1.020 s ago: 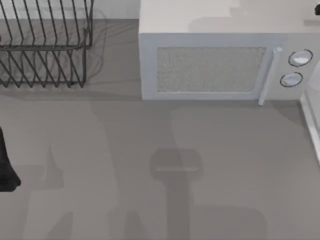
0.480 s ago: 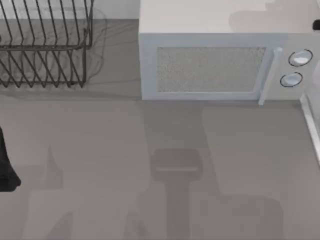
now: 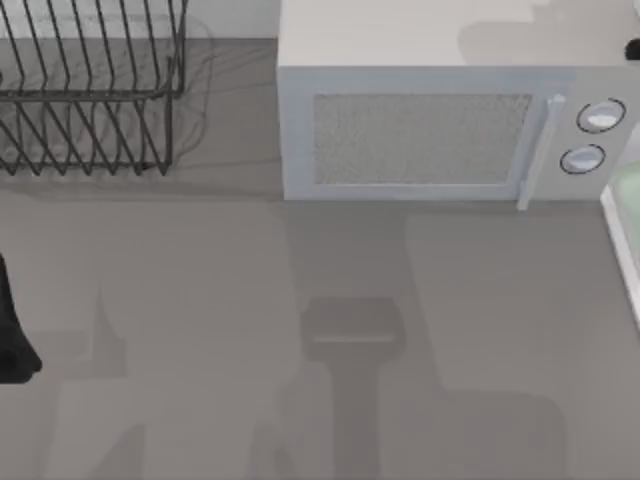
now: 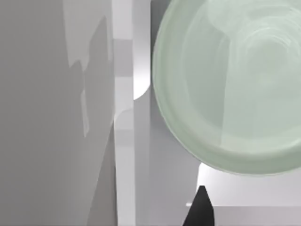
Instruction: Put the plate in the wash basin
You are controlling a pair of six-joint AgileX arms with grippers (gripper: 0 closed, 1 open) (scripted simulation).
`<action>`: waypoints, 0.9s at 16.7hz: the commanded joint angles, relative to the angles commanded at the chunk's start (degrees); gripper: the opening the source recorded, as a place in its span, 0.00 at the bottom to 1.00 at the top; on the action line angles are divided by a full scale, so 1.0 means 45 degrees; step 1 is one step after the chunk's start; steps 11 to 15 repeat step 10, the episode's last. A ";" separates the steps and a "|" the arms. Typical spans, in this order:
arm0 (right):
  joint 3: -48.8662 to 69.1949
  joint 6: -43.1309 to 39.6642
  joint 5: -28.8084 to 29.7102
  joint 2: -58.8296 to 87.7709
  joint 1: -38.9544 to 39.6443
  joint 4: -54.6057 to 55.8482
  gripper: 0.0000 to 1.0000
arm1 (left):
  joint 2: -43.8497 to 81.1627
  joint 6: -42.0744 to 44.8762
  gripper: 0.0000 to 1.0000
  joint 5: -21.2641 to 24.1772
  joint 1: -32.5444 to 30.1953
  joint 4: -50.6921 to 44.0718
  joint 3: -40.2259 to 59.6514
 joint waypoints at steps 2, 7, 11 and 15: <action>0.0000 0.0000 0.0000 0.0000 0.0000 0.0000 0.83 | 0.0000 0.0000 1.00 0.0000 0.0000 0.0000 0.0000; 0.0000 0.0000 0.0000 0.0000 0.0000 0.0000 1.00 | 0.0000 0.0000 1.00 0.0000 0.0000 0.0000 0.0000; 0.0000 0.0000 0.0000 0.0000 0.0000 0.0000 1.00 | 0.0000 0.0000 1.00 0.0000 0.0000 0.0000 0.0000; 0.0000 0.0000 0.0000 0.0000 0.0000 0.0000 1.00 | 0.0000 0.0000 1.00 0.0000 0.0000 0.0000 0.0000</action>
